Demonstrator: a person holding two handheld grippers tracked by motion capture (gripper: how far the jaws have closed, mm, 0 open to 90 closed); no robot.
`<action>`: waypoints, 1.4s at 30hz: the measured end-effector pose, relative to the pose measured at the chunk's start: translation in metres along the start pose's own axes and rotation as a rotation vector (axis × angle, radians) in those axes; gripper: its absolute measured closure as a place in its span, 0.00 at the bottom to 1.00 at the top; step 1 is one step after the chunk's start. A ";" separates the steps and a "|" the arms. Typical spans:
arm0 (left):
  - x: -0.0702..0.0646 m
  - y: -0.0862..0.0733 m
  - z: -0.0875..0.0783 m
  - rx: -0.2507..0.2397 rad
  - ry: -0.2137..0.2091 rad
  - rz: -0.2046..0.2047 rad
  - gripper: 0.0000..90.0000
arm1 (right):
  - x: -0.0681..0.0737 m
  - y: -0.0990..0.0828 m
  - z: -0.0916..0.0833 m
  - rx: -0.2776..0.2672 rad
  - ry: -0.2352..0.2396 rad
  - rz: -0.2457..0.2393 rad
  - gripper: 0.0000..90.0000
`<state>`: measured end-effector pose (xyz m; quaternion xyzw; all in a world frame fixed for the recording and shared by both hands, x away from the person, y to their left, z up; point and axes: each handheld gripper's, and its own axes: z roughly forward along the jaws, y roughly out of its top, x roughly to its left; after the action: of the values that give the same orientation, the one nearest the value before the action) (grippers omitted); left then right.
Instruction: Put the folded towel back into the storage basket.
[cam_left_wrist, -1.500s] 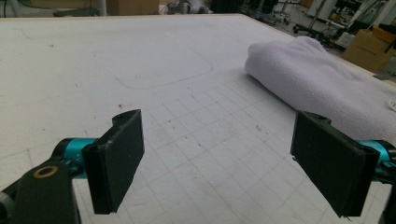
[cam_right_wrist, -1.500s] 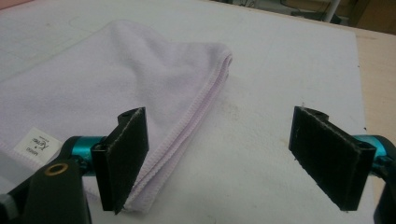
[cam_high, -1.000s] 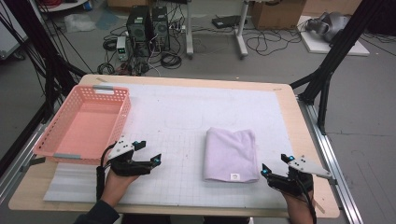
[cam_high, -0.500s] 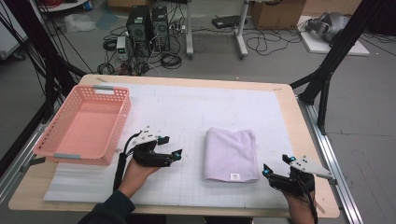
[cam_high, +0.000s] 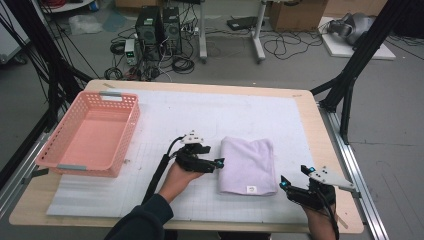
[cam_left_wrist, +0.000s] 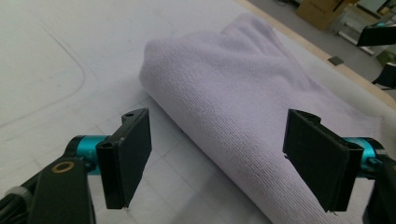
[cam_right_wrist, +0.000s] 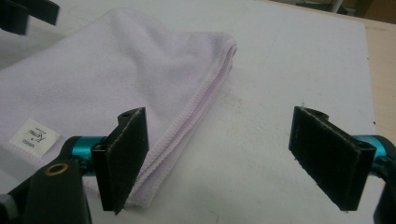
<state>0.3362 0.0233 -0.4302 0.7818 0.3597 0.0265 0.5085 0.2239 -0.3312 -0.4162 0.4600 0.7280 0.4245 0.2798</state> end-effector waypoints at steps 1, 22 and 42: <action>-0.001 0.000 0.005 0.017 -0.004 0.000 0.30 | 0.000 0.000 0.000 0.000 0.000 0.001 0.21; -0.008 -0.006 0.034 0.124 -0.047 -0.066 0.75 | 0.002 0.000 0.005 0.009 0.011 -0.004 0.21; 0.020 -0.008 -0.027 -0.043 -0.100 -0.037 0.82 | 0.002 0.000 0.005 0.006 0.015 -0.008 0.21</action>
<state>0.3353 0.0582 -0.4304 0.7643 0.3475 -0.0141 0.5430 0.2271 -0.3279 -0.4192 0.4548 0.7332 0.4246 0.2745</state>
